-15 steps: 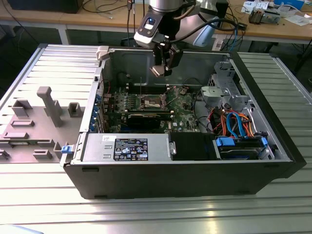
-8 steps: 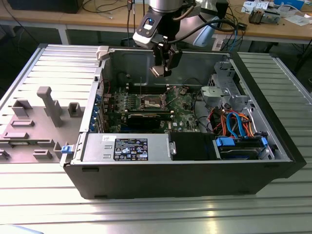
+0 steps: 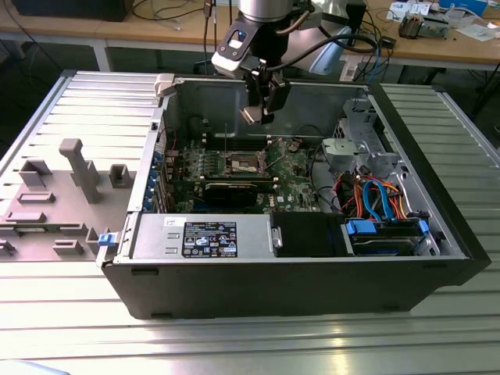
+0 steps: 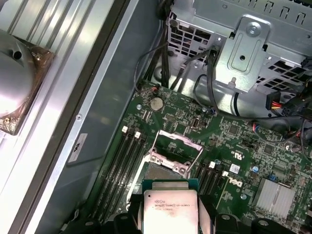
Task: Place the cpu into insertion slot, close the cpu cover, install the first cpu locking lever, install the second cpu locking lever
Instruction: 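Place the cpu into insertion slot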
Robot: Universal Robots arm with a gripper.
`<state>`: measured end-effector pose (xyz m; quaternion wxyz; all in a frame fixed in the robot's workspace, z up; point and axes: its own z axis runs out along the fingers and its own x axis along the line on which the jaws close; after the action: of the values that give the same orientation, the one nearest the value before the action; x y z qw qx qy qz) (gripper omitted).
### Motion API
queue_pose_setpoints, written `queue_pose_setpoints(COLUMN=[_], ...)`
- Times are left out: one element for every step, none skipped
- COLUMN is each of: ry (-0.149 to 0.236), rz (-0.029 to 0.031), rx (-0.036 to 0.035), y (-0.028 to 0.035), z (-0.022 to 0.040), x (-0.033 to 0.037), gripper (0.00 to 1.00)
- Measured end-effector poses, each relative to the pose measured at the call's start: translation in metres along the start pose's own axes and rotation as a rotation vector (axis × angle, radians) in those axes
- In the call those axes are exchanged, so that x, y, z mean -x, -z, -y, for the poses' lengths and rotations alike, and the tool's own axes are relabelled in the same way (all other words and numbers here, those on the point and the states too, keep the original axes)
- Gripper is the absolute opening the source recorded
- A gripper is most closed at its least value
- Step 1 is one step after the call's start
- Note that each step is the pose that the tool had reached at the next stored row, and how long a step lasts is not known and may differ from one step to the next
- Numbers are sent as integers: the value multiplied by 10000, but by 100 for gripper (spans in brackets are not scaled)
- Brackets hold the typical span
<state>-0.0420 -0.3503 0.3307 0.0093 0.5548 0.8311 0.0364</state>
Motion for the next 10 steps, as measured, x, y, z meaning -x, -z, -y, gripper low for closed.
queue_pose_setpoints(ry=[-30,-55,-79,-110,-145,-179,-202,-231,-253,-271], rz=[0,-2,-2,-3,-4,-5,-5,-5,-5,-6], rx=[-7,-12,-17,-24,-31,-38,-42,-47,-50,-53], y=[-1,-3,-4,-6,-8,-9,-11,-12,-14,-15], z=[0,0,0,0,0,1,1,1,1,1], x=[0,0,0,0,0,0,0,0,0,0], gripper=[54,54,54,54,54,54,54,54,54,54])
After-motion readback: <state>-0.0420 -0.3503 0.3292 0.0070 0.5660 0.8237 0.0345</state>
